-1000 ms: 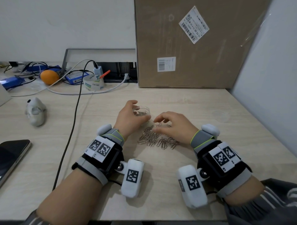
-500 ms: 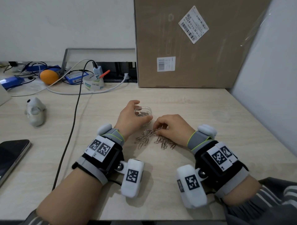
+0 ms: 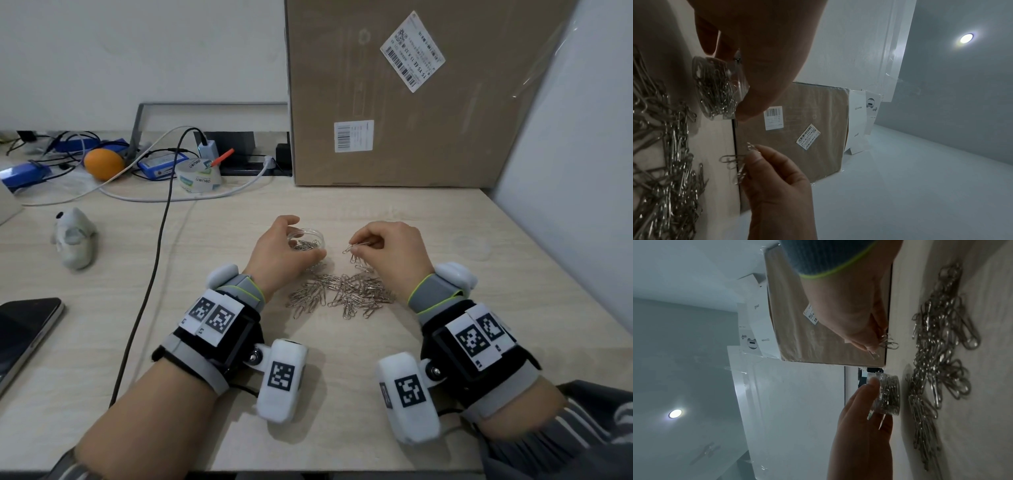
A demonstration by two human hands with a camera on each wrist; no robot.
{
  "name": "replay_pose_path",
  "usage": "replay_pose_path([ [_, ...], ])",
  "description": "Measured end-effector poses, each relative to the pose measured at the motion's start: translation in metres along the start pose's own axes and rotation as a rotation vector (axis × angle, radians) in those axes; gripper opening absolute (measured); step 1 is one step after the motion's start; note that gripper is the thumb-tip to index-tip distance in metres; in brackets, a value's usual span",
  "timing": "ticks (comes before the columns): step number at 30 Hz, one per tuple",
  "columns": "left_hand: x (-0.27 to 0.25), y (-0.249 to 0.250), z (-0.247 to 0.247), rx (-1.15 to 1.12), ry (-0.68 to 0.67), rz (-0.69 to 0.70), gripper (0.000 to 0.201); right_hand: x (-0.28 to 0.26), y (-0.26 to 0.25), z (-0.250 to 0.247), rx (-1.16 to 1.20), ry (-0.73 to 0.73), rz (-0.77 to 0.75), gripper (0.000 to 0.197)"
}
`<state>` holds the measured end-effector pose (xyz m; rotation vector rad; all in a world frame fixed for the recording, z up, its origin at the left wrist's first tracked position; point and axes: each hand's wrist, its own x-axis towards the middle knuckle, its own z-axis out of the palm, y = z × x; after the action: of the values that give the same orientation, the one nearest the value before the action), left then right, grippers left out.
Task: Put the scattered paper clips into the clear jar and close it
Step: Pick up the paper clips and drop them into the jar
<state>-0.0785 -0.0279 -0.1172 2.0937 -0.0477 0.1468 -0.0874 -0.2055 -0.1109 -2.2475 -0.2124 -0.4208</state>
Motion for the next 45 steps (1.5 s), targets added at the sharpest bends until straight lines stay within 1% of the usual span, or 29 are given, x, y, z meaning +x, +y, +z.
replay_pose_path([
  [4, -0.002, 0.002, 0.001, 0.002, -0.079, 0.040, 0.073, 0.001, -0.001, -0.006, 0.179, 0.119, 0.017, 0.009],
  [7, -0.005, 0.003, 0.003, 0.007, -0.168, 0.076, 0.075, 0.000, -0.007, -0.008, 0.300, 0.161, -0.015, 0.010],
  [10, -0.007, 0.004, 0.006, 0.007, -0.241, 0.106, 0.079, -0.002, -0.013, -0.008, 0.389, 0.165, -0.049, 0.009],
  [13, -0.010, 0.006, 0.007, 0.012, -0.280, 0.142, 0.080, -0.005, -0.017, -0.004, 0.393, 0.104, -0.070, 0.008],
  [15, -0.011, 0.007, 0.007, 0.028, -0.277, 0.170, 0.078, -0.008, -0.018, 0.000, 0.376, 0.034, -0.091, 0.009],
  [18, -0.010, 0.005, 0.008, 0.028, -0.246, 0.170, 0.070, -0.009, -0.018, 0.001, 0.274, -0.039, -0.107, 0.011],
  [21, -0.008, 0.004, 0.007, 0.040, -0.187, 0.131, 0.073, -0.008, -0.016, 0.000, 0.205, -0.007, -0.105, 0.011],
  [24, -0.005, 0.002, 0.005, 0.020, -0.089, 0.079, 0.073, -0.007, -0.012, 0.001, 0.128, 0.019, -0.081, 0.007],
  [25, -0.004, 0.001, 0.004, 0.006, -0.049, 0.057, 0.073, -0.007, -0.011, 0.001, 0.093, -0.007, -0.075, 0.006],
  [27, -0.002, -0.001, 0.003, -0.012, 0.023, 0.018, 0.071, -0.008, -0.010, 0.003, 0.028, -0.111, -0.052, 0.009],
  [28, -0.001, -0.001, 0.002, -0.016, 0.048, 0.003, 0.071, -0.009, -0.008, 0.005, -0.012, -0.184, -0.046, 0.017],
  [31, 0.001, -0.001, 0.000, -0.033, 0.091, -0.017, 0.070, -0.010, -0.005, 0.012, -0.224, -0.418, -0.100, 0.060],
  [32, 0.001, 0.000, 0.000, -0.036, 0.094, -0.017, 0.070, -0.011, -0.004, 0.013, -0.277, -0.481, -0.116, 0.067],
  [35, 0.001, 0.001, 0.001, -0.037, 0.090, -0.015, 0.069, -0.012, -0.001, 0.017, -0.342, -0.604, -0.126, 0.070],
  [37, 0.000, 0.002, 0.001, -0.036, 0.087, -0.016, 0.069, -0.012, 0.001, 0.019, -0.330, -0.613, -0.154, 0.066],
  [39, 0.000, 0.002, 0.001, -0.037, 0.085, -0.014, 0.069, -0.010, 0.001, 0.019, -0.280, -0.590, -0.179, 0.052],
  [42, -0.001, 0.002, 0.002, -0.030, 0.082, -0.012, 0.069, -0.010, -0.002, 0.017, -0.226, -0.563, -0.174, 0.028],
  [45, -0.001, 0.001, 0.003, -0.032, 0.079, -0.009, 0.068, -0.011, -0.004, 0.015, -0.224, -0.540, -0.177, 0.016],
])
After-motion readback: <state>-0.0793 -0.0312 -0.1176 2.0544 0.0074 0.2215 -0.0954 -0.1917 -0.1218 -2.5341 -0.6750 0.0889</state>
